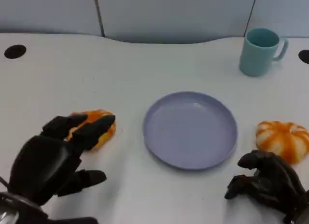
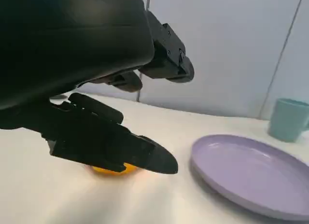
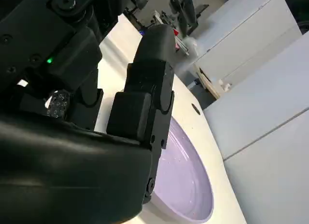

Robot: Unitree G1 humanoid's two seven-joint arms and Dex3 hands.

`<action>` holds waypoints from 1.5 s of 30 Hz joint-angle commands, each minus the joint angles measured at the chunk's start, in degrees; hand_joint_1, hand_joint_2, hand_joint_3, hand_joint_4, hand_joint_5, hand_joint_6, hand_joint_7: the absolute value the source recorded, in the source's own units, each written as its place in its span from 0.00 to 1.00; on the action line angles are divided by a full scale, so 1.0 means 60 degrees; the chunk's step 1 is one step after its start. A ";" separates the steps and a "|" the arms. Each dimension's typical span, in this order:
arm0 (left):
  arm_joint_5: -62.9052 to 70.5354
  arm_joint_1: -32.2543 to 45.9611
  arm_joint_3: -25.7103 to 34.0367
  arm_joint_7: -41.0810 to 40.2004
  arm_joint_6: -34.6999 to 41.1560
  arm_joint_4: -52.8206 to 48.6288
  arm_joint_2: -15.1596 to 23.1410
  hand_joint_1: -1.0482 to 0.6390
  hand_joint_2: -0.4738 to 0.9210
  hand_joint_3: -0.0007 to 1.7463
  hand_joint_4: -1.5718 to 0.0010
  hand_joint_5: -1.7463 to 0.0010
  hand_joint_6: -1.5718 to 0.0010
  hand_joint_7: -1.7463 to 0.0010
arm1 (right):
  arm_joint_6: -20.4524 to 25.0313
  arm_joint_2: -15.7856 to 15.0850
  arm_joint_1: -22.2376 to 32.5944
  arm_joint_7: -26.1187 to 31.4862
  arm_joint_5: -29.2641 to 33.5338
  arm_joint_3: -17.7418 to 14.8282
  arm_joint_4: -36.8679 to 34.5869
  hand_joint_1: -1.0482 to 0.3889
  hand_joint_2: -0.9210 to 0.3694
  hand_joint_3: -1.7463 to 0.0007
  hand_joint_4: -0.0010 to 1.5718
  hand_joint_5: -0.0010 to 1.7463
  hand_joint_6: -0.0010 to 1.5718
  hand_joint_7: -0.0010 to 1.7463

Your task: Grasp the bread from the table and place it into the plate.

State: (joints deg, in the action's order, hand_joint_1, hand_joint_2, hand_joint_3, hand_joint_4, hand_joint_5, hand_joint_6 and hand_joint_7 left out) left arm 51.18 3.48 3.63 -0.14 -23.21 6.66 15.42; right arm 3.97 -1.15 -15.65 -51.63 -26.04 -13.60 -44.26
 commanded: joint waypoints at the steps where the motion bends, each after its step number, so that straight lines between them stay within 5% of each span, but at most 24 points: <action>1: 0.0863 -0.0541 -0.0448 0.0540 0.1339 0.0276 0.0649 0.21 0.98 0.00 0.98 0.91 0.89 1.00 | -0.0083 -0.0084 0.0154 0.0141 0.0118 0.0070 0.0047 0.00 0.41 0.99 1.00 0.21 1.00 0.09; 16: 0.0922 -0.1954 -0.1888 0.1784 0.3077 -0.0269 0.1768 0.26 0.88 0.00 1.00 0.92 0.92 1.00 | 0.0026 -0.0036 0.0269 0.0092 -0.0038 0.0077 0.0173 0.00 0.42 1.00 1.00 0.20 1.00 0.09; 19: 0.0849 -0.2968 -0.2507 0.2771 0.3320 -0.1406 0.1816 0.30 0.86 0.00 1.00 0.96 0.94 1.00 | 0.0145 -0.0025 0.0328 0.0120 -0.0081 0.0075 0.0314 0.00 0.42 1.00 1.00 0.20 1.00 0.09; 45: -0.0321 -0.8415 -0.5152 0.0784 0.3001 -1.1596 0.0048 0.33 0.86 0.01 1.00 0.99 0.93 1.00 | 0.0721 -0.0038 0.0821 0.0331 -0.0071 0.0254 0.1242 0.00 0.43 1.00 1.00 0.20 1.00 0.09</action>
State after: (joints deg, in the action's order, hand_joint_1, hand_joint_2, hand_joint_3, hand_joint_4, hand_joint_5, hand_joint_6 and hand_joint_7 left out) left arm 50.94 -44.42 -26.74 5.30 -4.23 -57.53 16.62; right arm 7.44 -0.65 -12.01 -50.00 -26.43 -12.29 -37.32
